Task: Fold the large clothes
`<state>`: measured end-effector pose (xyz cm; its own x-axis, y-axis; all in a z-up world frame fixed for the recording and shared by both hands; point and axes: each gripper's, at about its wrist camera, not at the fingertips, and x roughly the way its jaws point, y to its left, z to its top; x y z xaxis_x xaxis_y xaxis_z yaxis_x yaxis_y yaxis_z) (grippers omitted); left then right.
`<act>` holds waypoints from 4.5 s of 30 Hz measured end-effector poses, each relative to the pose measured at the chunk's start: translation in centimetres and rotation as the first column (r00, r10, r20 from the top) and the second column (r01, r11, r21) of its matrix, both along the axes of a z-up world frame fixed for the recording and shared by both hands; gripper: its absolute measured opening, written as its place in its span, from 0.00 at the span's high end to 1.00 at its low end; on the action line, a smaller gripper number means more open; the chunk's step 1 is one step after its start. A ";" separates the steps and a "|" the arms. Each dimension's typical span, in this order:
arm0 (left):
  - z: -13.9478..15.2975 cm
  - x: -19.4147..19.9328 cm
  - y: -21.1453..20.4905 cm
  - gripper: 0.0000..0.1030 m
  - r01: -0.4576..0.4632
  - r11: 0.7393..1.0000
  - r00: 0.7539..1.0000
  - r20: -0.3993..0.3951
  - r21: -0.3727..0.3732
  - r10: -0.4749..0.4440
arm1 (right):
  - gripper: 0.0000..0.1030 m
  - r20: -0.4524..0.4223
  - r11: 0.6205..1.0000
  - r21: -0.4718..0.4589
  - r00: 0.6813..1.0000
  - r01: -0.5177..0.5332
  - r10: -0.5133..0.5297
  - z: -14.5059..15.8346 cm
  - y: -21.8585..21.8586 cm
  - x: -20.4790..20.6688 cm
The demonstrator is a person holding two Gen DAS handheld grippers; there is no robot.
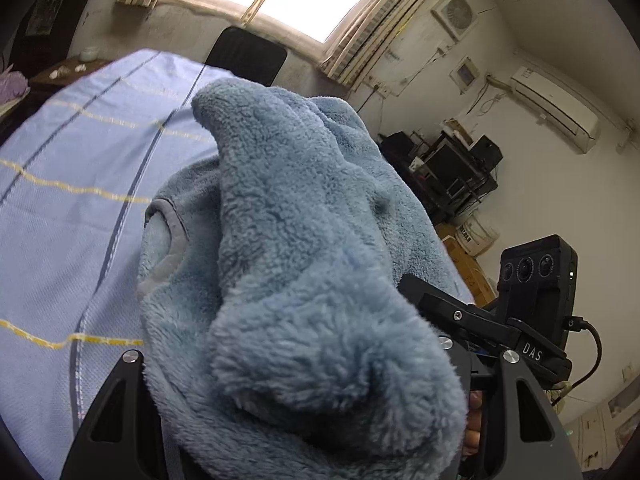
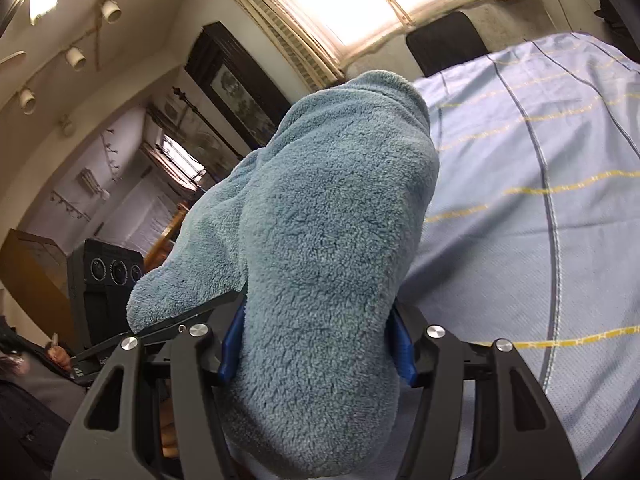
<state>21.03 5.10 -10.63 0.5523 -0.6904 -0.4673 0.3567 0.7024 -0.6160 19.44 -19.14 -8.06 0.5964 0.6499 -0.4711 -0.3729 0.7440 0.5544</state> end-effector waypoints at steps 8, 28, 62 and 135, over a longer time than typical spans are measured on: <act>-4.4 2.6 -1.3 0.32 0.003 0.998 0.996 -0.092 0.066 0.004 | 0.36 -0.196 0.999 0.012 0.980 0.043 -0.040 -7.2 -1.2 3.3; 0.5 -5.2 -1.4 0.24 -0.211 0.939 0.976 0.116 0.271 0.185 | 0.24 0.054 0.967 -0.133 0.976 0.216 -0.211 -1.6 -2.1 -2.0; 8.7 -21.8 -2.9 0.04 -0.576 0.741 0.766 0.544 0.345 0.343 | 0.05 0.433 0.900 -0.267 0.877 0.345 -0.207 7.7 0.9 -21.6; 7.2 -21.0 -2.6 0.04 -0.560 0.734 0.793 0.505 0.384 0.341 | 0.05 0.363 0.912 -0.281 0.913 0.299 -0.187 5.2 2.0 -19.6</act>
<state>0.06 2.51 -3.39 0.9368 -0.0443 -0.3470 0.0374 0.9989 -0.0265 -0.12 -17.19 -2.86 0.8700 0.3090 -0.3843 -0.2724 0.9507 0.1480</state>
